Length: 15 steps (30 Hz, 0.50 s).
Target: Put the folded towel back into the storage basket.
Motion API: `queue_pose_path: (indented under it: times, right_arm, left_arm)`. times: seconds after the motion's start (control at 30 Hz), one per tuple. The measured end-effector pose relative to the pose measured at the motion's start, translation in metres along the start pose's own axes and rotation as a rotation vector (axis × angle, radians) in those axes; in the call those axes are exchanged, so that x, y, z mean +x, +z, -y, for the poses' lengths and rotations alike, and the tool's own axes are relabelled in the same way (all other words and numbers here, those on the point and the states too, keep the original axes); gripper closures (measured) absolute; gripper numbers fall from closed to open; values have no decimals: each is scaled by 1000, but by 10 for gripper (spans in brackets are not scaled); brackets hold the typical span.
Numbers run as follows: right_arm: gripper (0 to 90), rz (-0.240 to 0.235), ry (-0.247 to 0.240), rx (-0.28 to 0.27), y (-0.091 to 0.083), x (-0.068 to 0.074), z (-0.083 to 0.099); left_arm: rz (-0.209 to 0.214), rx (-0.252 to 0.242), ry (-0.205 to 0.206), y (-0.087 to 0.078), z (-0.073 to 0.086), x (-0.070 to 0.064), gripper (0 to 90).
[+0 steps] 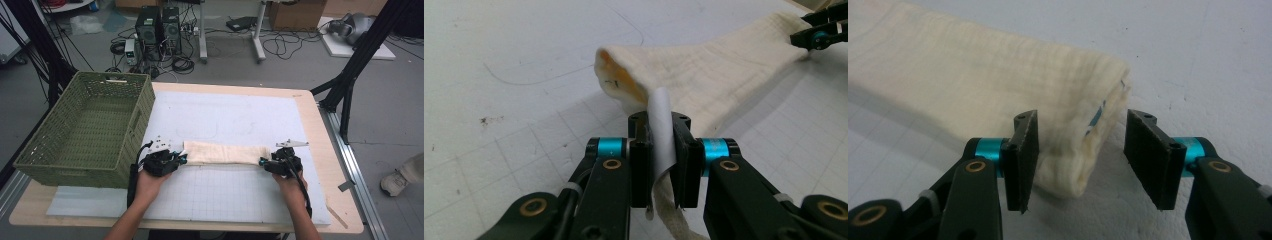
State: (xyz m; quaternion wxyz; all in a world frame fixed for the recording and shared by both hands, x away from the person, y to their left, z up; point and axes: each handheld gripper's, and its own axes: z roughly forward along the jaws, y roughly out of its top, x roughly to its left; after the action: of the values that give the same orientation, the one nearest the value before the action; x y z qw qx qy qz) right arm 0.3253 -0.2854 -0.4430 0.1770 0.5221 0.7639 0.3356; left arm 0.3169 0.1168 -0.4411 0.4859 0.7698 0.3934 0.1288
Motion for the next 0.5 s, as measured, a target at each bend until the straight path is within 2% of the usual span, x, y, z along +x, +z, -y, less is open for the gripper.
queue_pose_path:
  times: [0.13, 0.17, 0.2, 0.27, 0.37, 0.43, 0.5]
  right_arm:
    - [518, 22, 15, -3, 0, 2, 0]
    - [568, 20, 21, 0, 0, 3, 0]
    - [677, -1, 10, -3, -1, 5, 0]
    - [750, -18, -3, 0, -1, 8, 0]
    - [783, -31, 9, 4, -1, 8, 0]
    - [798, -59, 48, 6, -1, 5, 0]
    - [801, -59, 43, 6, -1, 5, 0]
  left_arm:
    - [-2, 2, 8, 0, 0, -1, 801]
    - [-1, 3, 13, 0, 0, -1, 801]
    - [-3, 2, 11, 0, 0, -2, 801]
    - [-4, 2, 12, 0, 0, -2, 801]
    - [-2, 2, 14, 0, 0, -1, 802]
    - [0, 2, 15, -1, 0, -1, 803]
    - [4, 0, 15, -1, 0, -1, 804]
